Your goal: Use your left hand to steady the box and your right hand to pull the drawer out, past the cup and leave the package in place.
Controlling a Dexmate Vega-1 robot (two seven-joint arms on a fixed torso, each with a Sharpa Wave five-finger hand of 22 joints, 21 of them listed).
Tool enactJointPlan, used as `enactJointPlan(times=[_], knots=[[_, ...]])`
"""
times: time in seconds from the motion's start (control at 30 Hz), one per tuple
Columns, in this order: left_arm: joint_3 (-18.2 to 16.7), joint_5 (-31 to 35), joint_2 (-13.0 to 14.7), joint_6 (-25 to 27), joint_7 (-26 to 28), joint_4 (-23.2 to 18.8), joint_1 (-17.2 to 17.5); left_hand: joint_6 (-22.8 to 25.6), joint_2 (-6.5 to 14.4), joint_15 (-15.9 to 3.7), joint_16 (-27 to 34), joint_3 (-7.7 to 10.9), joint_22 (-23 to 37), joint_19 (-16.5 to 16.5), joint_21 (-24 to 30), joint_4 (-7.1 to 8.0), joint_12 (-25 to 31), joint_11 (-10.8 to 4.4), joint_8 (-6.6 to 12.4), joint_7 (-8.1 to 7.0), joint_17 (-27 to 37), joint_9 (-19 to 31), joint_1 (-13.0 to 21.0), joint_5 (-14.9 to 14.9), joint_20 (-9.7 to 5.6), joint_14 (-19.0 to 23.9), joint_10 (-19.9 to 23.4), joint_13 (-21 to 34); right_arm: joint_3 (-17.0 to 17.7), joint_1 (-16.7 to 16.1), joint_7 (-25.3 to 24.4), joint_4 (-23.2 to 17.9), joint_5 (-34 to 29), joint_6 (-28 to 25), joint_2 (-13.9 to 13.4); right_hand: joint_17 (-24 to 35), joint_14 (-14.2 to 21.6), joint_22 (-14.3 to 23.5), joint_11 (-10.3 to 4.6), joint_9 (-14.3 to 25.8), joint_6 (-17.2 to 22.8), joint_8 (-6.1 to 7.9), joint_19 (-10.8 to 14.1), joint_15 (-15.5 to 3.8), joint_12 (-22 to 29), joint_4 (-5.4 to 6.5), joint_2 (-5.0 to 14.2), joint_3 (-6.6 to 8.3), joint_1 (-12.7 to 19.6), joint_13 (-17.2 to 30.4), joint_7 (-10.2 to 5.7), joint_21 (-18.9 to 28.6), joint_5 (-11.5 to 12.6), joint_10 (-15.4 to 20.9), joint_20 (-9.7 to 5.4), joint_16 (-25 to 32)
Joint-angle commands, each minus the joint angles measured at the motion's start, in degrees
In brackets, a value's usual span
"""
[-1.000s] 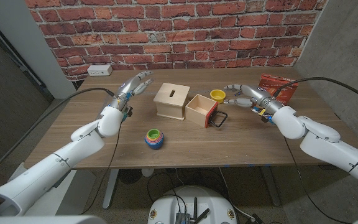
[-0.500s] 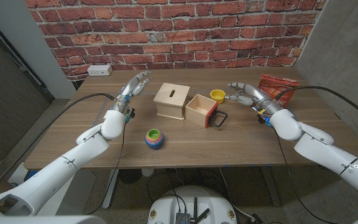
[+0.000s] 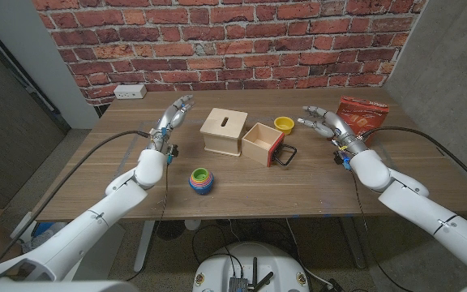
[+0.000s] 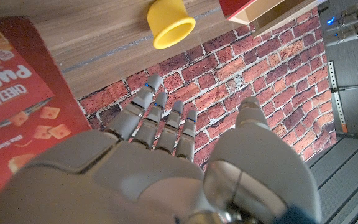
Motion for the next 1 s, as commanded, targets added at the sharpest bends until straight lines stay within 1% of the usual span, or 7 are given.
enactJointPlan(times=[0.03, 0.3, 0.43, 0.63, 0.77, 0.9, 1.0], knots=[[1.1, -2.6, -4.6, -3.2, 2.3, 4.7, -0.7, -0.7, 2.7, -3.80, -0.2, 0.12, 0.1, 0.6, 0.2, -0.51, -0.1, 0.06, -0.21, 0.05, 0.0, 0.1, 0.4, -0.2, -5.79, -0.4, -0.3, 0.2, 0.1, -0.8, -2.6, 4.6, 6.4, 5.6, 4.6, -0.3, -1.4, 0.1, -0.10, 0.0, -1.2, -0.21, -1.1, -1.45, 0.0, -0.25, 0.01, -0.14, -0.8, -0.1, 0.22, -0.2, 0.0, -1.3, 0.09, -0.5], [0.8, -4.7, -6.0, -3.9, 2.9, 6.0, -0.5, -1.1, 2.6, -3.84, -0.2, 0.14, 0.1, 0.6, 0.1, -0.62, -0.1, -0.01, -0.25, -0.15, 0.1, 0.1, 0.3, -0.2, -5.68, -0.6, -0.5, 0.2, 0.2, -0.4, -2.2, 7.6, 10.8, 9.1, 7.3, -1.3, -3.9, 0.0, 0.05, -0.1, -3.7, -0.35, -4.2, -0.76, -0.1, 0.69, 0.36, -0.91, -3.8, -0.5, 0.84, -0.5, -0.3, -3.8, 0.45, -0.7], [0.8, -4.8, -5.9, -2.7, 3.2, 5.7, -0.5, -1.2, 2.6, -3.77, -0.1, 0.13, 0.1, 0.7, 0.1, -0.63, 0.0, 0.18, -0.21, -0.03, 0.1, 0.1, 0.2, -0.2, -5.58, -0.6, -0.5, 0.2, 0.3, 0.1, -0.7, 10.4, 14.1, 12.6, 9.0, -1.6, -4.5, -0.1, 0.08, -0.1, -4.0, -0.27, -4.8, -0.48, -0.1, 1.04, 0.45, -1.17, -4.7, -0.6, 1.41, -0.4, -0.2, -4.3, 0.59, -0.7], [0.4, -8.3, -7.8, -5.3, 2.3, 8.2, -1.0, -1.8, 2.4, -3.44, -0.1, -0.02, 0.1, 0.6, 0.0, -0.53, 0.0, 0.41, -0.33, 0.40, 0.2, 0.1, -0.2, -0.3, -5.62, -0.7, -0.9, 0.2, 0.5, 0.5, 1.7, 13.1, 18.9, 15.7, 11.2, -2.3, -5.8, -0.1, 0.63, -0.2, -5.0, -0.27, -7.4, 0.06, 0.0, 2.13, 0.85, -1.86, -7.4, -0.8, 1.93, -0.6, -0.1, -5.4, 0.89, -0.6], [0.2, -10.5, -8.6, -7.1, 1.1, 9.6, -1.2, -3.1, 2.2, -2.66, -0.1, -0.15, 0.1, 0.5, -0.1, -0.51, 0.0, 1.50, -0.45, 1.57, 0.2, 0.0, -0.6, -0.3, -5.64, -1.1, -1.4, 0.2, 0.6, 0.8, 3.0, 14.4, 21.5, 17.3, 12.3, -2.9, -7.3, -0.1, 1.13, -0.2, -6.6, -0.45, -9.1, 0.70, 0.0, 3.17, 1.27, -2.46, -9.8, -0.9, 2.84, -0.6, 0.1, -6.6, 0.95, -0.7], [0.1, -12.7, -8.9, -7.8, -0.6, 10.3, -1.2, -4.8, 1.9, -2.18, -0.3, -0.42, 0.1, 0.1, -0.3, -0.38, -0.3, 1.80, -0.68, 1.70, 0.2, 0.0, -1.1, -0.3, -5.77, -2.2, -2.7, 0.2, 0.8, 1.0, 4.2, 15.0, 23.6, 17.7, 12.8, -3.4, -8.3, -0.1, 1.56, -0.3, -8.1, -0.51, -10.6, 0.89, -0.2, 4.03, 1.61, -2.95, -11.8, -1.0, 3.59, -0.5, 0.2, -7.8, 1.05, -0.7], [0.3, -14.9, -8.9, -9.1, -3.5, 11.3, -1.5, -7.6, 1.7, -2.21, -0.3, -0.94, 0.1, -1.6, -0.7, 0.06, -0.5, 1.62, -0.81, 1.11, 0.3, 0.0, -1.9, -0.3, -5.74, -3.9, -4.9, 0.1, 0.9, 1.2, 5.1, 15.7, 25.3, 18.3, 13.5, -3.9, -9.5, -0.1, 1.73, -0.3, -9.3, -0.56, -12.0, 1.09, -0.1, 4.61, 1.74, -3.33, -13.3, -1.1, 3.82, -0.6, 0.3, -8.4, 0.94, -0.8]])
